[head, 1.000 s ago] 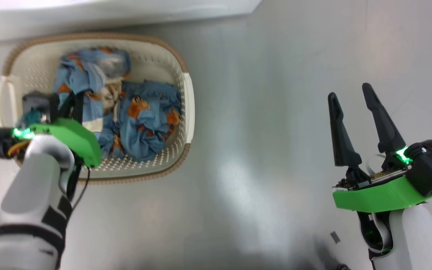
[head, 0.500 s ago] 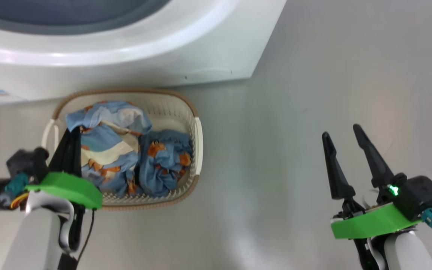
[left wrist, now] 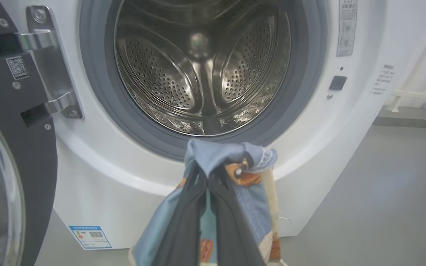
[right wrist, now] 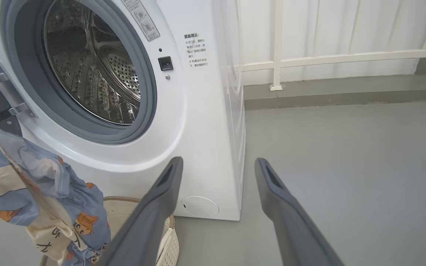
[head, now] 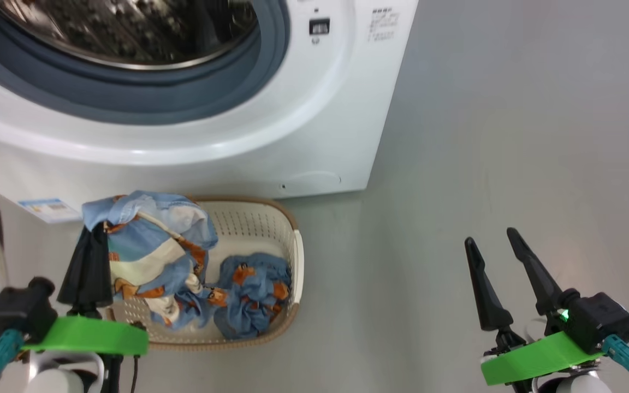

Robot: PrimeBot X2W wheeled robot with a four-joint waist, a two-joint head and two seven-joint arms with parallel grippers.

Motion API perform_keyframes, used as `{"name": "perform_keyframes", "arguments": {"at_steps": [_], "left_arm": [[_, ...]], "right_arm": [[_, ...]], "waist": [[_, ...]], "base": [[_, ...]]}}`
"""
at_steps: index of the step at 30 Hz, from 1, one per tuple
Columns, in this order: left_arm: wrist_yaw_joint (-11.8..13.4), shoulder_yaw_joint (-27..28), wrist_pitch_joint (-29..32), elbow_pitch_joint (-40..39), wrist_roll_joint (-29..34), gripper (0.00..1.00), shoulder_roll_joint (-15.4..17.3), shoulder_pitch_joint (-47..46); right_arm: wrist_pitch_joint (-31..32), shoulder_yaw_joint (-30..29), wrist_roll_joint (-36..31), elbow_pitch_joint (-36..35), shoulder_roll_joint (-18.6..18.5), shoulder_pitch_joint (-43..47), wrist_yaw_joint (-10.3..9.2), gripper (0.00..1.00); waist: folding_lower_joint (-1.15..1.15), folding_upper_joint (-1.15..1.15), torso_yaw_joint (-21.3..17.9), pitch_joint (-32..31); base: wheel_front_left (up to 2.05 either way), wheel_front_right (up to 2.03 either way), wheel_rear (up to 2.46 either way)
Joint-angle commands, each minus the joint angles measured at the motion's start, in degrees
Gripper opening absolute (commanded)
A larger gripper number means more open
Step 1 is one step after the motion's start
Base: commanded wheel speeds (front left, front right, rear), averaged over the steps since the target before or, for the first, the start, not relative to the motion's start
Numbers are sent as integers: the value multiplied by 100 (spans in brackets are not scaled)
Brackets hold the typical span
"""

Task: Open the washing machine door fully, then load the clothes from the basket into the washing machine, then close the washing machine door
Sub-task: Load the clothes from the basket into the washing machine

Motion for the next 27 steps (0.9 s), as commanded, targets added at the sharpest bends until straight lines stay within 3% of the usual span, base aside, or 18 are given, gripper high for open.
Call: {"name": "perform_keyframes", "arguments": {"at_steps": [1, 16, 27], "left_arm": [[71, 253, -36, -428, 51, 0, 93, 148], [306, 320, -34, -1243, 47, 0, -1, 941], [349, 297, -34, -1185, 45, 0, 19, 1097]], "right_arm": [[-27, 123, 41, -133, 12, 81, 9, 100], [-27, 141, 84, -163, 12, 274, 9, 100], [-27, 154, 87, -187, 12, 290, 9, 100]], "waist": [[0, 0, 16, -415], [0, 0, 29, -803], [0, 0, 75, -750]], "base": [[0, 0, 0], [0, 0, 0], [0, 0, 0]]}}
